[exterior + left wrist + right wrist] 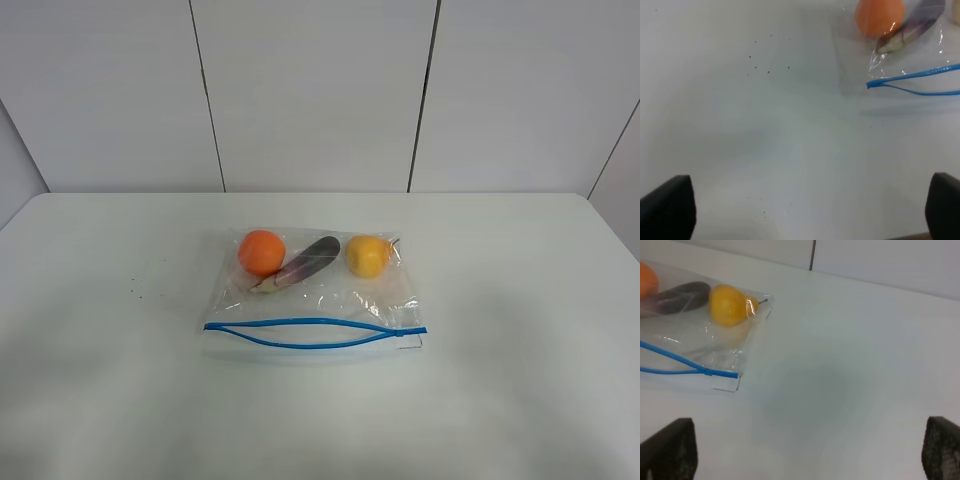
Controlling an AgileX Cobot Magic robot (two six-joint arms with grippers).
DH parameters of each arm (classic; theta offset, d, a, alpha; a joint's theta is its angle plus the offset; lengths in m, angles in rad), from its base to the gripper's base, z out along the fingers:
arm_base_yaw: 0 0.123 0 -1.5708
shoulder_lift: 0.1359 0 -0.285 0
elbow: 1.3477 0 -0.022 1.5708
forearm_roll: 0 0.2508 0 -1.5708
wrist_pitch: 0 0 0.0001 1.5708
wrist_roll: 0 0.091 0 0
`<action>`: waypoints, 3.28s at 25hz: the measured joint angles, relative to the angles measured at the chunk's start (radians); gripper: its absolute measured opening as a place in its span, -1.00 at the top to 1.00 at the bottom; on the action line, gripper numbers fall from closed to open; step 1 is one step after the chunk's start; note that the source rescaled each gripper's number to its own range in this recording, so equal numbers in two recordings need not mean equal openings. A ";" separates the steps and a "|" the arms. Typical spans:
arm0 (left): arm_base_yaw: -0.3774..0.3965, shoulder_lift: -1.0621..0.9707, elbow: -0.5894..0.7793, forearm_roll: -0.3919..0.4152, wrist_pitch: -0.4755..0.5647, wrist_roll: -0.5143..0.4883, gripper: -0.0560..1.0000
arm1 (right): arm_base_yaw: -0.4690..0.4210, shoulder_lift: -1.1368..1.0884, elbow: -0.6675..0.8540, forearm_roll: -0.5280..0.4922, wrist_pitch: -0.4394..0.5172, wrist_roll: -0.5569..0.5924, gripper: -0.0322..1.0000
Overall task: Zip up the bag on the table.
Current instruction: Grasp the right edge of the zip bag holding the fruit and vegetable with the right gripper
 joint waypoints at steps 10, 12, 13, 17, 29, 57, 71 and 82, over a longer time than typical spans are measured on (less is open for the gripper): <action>0.000 0.000 0.000 0.000 0.000 0.000 -1.00 | 0.000 0.000 0.000 0.000 0.000 0.000 -1.00; 0.000 0.000 0.000 0.000 0.000 0.000 -1.00 | 0.000 0.000 0.000 0.013 0.000 0.003 -1.00; 0.000 0.000 0.000 0.000 0.000 0.000 -1.00 | 0.000 0.000 0.000 0.025 -0.004 0.003 -1.00; 0.000 0.000 0.000 0.000 0.000 0.000 -1.00 | 0.000 0.078 -0.028 0.110 -0.020 0.006 -1.00; 0.000 0.000 0.000 0.000 0.000 0.000 -1.00 | 0.000 0.931 -0.141 0.427 -0.194 -0.228 -1.00; 0.000 0.000 0.000 0.000 0.000 0.000 -1.00 | -0.185 2.137 -0.556 1.030 0.169 -0.958 -1.00; 0.000 0.000 0.000 0.000 0.000 0.000 -1.00 | -0.141 2.139 -0.562 1.071 0.162 -0.977 -1.00; 0.000 0.000 0.000 0.000 0.000 0.000 -1.00 | -0.139 2.188 -0.564 1.075 0.139 -0.972 -1.00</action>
